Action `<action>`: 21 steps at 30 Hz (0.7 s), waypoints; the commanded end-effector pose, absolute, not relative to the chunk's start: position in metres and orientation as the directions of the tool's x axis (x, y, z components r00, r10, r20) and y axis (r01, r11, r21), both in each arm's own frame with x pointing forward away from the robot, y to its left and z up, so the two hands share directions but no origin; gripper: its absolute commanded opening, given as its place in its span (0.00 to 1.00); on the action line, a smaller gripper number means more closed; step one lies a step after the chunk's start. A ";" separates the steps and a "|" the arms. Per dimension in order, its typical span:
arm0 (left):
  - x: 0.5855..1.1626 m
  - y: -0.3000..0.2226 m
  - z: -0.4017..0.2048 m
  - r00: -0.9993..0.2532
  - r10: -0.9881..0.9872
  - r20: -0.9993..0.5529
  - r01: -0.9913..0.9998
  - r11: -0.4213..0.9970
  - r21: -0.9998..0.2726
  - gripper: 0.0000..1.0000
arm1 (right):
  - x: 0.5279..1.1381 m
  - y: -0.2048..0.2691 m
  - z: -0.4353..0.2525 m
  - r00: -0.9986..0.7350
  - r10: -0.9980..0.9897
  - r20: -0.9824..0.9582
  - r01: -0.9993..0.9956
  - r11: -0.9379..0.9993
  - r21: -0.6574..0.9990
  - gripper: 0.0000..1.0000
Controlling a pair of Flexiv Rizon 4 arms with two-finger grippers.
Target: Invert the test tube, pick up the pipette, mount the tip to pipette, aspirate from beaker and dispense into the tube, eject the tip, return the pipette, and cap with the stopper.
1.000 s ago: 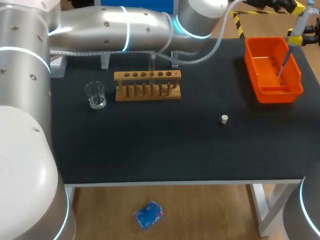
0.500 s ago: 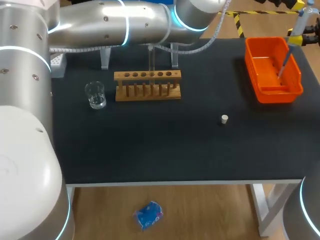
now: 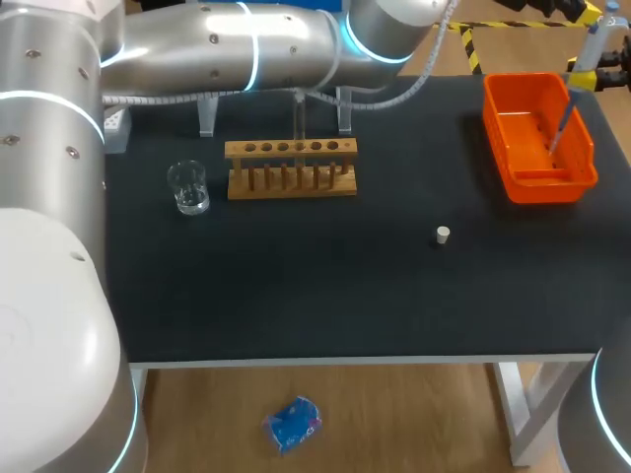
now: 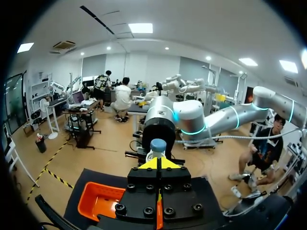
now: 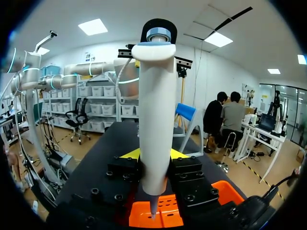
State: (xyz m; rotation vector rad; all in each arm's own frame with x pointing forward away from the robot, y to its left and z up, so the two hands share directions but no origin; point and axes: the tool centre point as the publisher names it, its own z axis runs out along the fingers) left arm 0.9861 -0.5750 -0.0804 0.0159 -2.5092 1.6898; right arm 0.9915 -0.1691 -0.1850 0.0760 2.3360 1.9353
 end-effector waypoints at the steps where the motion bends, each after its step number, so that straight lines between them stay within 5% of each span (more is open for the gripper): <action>1: 0.987 -0.578 -0.086 -0.992 0.061 0.109 -0.078 0.376 -0.923 0.00 | 0.991 -0.169 -0.183 -0.993 0.107 -0.051 -0.031 0.189 0.981 0.00; 21: 0.985 -0.579 -0.107 -0.986 0.058 0.157 -0.125 0.368 -0.921 0.00 | 0.991 -0.169 -0.183 -0.993 0.107 -0.051 -0.031 0.189 0.981 0.00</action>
